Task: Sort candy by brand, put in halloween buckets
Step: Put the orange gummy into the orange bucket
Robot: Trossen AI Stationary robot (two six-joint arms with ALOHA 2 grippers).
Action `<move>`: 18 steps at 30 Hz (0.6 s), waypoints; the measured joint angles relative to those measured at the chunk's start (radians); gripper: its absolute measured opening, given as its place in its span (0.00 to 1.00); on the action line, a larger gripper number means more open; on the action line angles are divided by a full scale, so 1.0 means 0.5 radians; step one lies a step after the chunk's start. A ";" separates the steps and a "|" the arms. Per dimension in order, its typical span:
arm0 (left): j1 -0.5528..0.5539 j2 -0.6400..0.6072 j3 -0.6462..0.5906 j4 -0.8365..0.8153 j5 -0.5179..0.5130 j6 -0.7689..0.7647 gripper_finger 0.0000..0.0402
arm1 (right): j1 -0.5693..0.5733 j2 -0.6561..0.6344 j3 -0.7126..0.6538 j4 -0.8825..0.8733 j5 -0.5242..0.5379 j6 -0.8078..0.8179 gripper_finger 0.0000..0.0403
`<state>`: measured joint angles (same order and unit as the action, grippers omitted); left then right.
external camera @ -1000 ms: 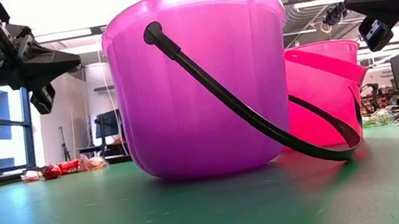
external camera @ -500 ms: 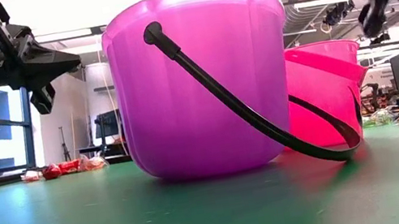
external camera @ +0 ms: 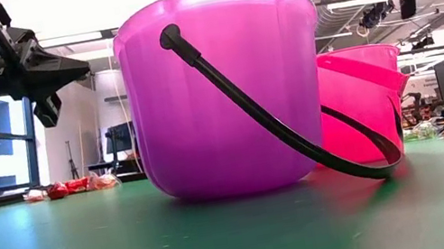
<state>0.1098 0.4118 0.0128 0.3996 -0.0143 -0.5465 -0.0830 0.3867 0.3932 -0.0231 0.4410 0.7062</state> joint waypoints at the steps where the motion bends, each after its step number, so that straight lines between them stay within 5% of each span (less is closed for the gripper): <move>1: 0.000 0.000 0.000 0.000 0.000 0.000 0.00 | -0.069 0.109 0.138 -0.298 -0.084 0.012 0.05; 10: 0.000 0.001 0.000 -0.009 0.000 0.000 0.00 | -0.648 1.175 0.977 -2.272 -0.564 0.215 0.37; 14: 0.000 0.000 0.000 -0.030 0.000 0.000 0.00 | -0.772 1.572 1.013 -2.569 -0.652 0.535 0.44; 18: 0.000 0.001 0.000 -0.030 0.000 0.000 0.00 | -0.868 1.875 0.987 -2.483 -0.563 0.620 0.44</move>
<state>0.1097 0.4121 0.0128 0.3847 -0.0143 -0.5465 -0.5170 1.3243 0.8869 -1.2645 0.1594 1.0162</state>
